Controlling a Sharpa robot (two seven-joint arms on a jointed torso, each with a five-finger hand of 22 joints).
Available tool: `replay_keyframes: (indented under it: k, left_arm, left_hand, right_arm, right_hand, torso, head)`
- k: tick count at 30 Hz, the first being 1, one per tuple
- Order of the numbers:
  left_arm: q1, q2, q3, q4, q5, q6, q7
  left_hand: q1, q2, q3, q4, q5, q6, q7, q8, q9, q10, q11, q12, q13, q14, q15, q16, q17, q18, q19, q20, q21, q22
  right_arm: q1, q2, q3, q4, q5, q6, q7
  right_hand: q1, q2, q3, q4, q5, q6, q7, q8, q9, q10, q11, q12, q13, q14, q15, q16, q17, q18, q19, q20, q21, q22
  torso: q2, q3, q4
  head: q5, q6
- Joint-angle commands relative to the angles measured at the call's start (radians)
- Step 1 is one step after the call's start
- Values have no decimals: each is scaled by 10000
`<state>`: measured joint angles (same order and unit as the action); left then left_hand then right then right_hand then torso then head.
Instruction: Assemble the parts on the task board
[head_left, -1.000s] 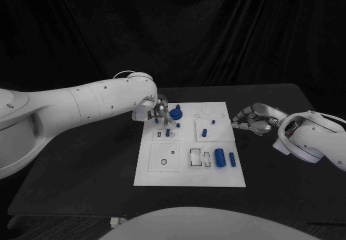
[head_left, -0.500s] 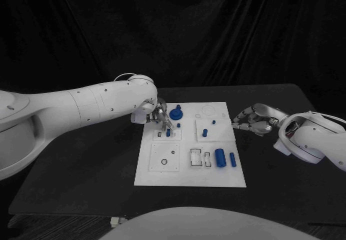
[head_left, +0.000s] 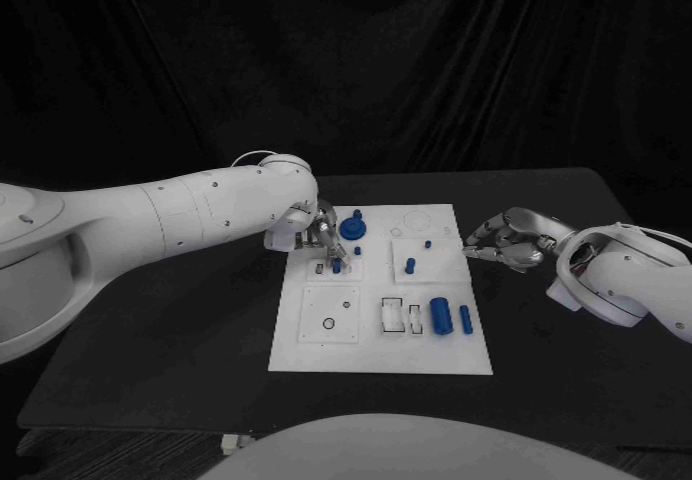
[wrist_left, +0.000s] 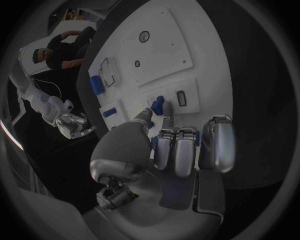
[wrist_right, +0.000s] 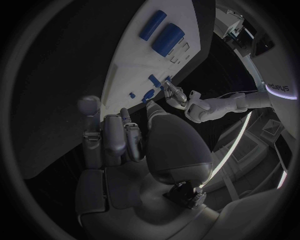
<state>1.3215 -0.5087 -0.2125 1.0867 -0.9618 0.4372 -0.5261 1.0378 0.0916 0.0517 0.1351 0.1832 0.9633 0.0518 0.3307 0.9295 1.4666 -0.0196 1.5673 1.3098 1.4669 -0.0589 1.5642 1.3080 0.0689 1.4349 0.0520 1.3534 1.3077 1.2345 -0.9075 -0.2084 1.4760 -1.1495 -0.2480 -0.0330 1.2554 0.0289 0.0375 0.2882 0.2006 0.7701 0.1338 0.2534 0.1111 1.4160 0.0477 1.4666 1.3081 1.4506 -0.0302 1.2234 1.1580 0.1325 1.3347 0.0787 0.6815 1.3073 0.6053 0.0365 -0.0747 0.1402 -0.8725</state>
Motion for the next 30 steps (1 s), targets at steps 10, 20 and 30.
replay_keyframes:
  k: [10,20,30]
  left_arm:
    - [-62,61,7,-21,-4,40,212]
    - [-69,-56,7,109,-4,-423,390]
    - [-68,-607,7,975,-4,-1701,669]
  left_hand:
    - [490,-228,1163,-800,1370,390,-66,-791,-397,1042,17,35,2610,1039,-34,66,2627,-115,-64,-6,-58,1874]
    - [-305,-1076,4263,-2067,2330,707,-194,-677,335,1042,-107,35,2610,1039,-149,66,2627,-143,43,-122,57,1913]
    - [-724,-1285,5351,-2567,2383,667,-223,-395,914,1042,-154,35,2610,1039,-190,66,2627,-148,68,-159,65,1916]
  right_arm:
    - [-32,1,7,-14,-7,98,-162]
    - [-33,36,7,-60,-7,138,-220]
    - [-39,49,7,-89,-7,183,-293]
  right_hand:
    - [7,108,-41,-42,92,57,22,8,-25,-32,23,-35,814,21,68,-32,-32,132,20,37,-89,447]
    - [49,125,-23,-58,114,61,26,3,-32,-36,29,-37,809,16,72,-41,-45,134,19,40,-116,442]
    - [79,143,-9,-66,137,65,29,-1,-38,-46,33,-43,798,14,75,-44,-49,138,15,42,-149,435]
  torso:
    - [5,-6,-18]
    - [6,5,-14]
    - [-1,-5,-17]
  head:
    - [31,-2]
    - [22,-2]
    - [-50,-2]
